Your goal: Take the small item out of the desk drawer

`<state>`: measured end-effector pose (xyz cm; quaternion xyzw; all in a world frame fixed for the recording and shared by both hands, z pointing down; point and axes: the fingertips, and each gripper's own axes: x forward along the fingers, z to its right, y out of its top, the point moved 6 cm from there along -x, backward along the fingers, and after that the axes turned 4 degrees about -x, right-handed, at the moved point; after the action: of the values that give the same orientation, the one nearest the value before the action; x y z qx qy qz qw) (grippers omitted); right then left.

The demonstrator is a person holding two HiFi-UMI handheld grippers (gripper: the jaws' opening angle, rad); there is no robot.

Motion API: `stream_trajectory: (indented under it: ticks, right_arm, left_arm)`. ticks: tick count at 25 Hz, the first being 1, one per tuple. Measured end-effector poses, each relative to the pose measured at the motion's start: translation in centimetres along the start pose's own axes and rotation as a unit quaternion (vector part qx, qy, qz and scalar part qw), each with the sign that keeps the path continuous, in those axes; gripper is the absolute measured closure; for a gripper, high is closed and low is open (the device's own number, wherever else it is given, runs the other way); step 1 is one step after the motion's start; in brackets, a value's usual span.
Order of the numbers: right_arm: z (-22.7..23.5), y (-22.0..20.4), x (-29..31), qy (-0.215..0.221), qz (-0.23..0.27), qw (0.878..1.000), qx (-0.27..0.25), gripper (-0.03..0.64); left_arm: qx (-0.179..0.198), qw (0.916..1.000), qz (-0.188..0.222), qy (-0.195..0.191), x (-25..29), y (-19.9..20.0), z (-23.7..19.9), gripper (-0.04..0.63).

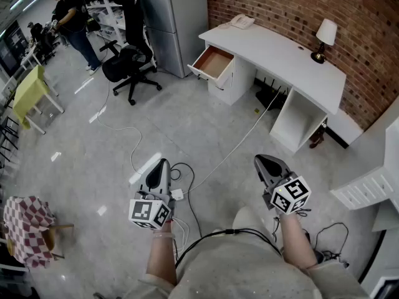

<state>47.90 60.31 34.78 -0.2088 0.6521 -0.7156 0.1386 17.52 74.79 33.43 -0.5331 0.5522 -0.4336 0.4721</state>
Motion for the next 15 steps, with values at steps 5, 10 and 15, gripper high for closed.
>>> stream_trajectory:
  ticks: [5, 10, 15]
  right_arm:
    - [1.5, 0.2, 0.3, -0.008, -0.001, 1.0, -0.004, 0.612]
    - [3.8, -0.3, 1.4, -0.013, 0.001, 1.0, 0.007, 0.612]
    - [7.0, -1.2, 5.0, -0.01, -0.005, 0.999, 0.03, 0.612]
  left_arm:
    - [-0.006, 1.0, 0.002, 0.006, 1.4, -0.3, -0.5, 0.588]
    - [-0.002, 1.0, -0.003, 0.003, 3.6, -0.8, -0.8, 0.588]
    - [0.005, 0.9997, -0.017, 0.018, 6.7, -1.0, -2.8, 0.588]
